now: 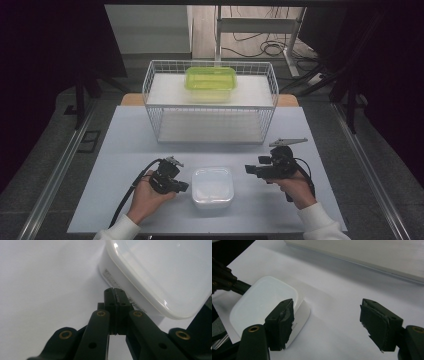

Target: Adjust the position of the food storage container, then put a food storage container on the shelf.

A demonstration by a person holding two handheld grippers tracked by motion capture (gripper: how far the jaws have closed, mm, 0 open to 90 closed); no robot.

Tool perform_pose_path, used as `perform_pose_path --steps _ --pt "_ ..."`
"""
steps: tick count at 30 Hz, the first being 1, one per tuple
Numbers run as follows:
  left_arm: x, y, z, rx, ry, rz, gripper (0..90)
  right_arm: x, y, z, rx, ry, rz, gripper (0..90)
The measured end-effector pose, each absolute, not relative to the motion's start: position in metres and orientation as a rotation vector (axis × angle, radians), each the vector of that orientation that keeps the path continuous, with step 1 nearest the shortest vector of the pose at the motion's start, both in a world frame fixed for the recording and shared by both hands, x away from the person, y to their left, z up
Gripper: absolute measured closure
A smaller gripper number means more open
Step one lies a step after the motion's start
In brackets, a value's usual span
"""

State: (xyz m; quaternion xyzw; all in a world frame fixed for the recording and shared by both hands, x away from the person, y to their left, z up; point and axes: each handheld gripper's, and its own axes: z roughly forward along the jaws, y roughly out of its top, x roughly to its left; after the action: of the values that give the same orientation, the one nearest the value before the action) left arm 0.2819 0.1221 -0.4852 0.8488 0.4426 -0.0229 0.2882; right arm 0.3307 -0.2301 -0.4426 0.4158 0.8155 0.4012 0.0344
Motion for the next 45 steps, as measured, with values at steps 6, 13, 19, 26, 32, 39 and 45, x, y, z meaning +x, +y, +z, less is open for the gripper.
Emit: perform_pose_path --steps 6,13,19,26,32,39,45 --pt "0.281 0.138 -0.476 2.201 1.206 -0.034 86.6 0.329 -0.231 -0.441 1.271 2.507 1.241 27.1" --pt "0.287 0.159 -0.468 2.082 1.246 -0.038 62.9 0.327 -0.235 -0.443 1.283 2.484 1.256 26.6" --pt "0.284 0.168 -0.467 2.017 1.268 -0.060 41.4 0.330 -0.231 -0.443 1.282 2.472 1.300 24.8" --pt "0.284 0.170 -0.467 1.972 1.276 -0.112 34.9 0.325 -0.228 -0.447 1.281 2.492 1.299 24.0" --pt "0.282 0.169 -0.468 1.935 1.278 -0.143 32.7 0.319 -0.230 -0.450 1.325 2.490 1.295 23.6" --pt "0.283 0.171 -0.474 1.896 1.298 -0.199 35.4 0.309 -0.232 -0.455 1.402 2.473 1.306 24.4" --pt "0.281 0.167 -0.477 1.874 1.293 -0.248 36.8 0.305 -0.224 -0.460 1.415 2.505 1.330 28.4"
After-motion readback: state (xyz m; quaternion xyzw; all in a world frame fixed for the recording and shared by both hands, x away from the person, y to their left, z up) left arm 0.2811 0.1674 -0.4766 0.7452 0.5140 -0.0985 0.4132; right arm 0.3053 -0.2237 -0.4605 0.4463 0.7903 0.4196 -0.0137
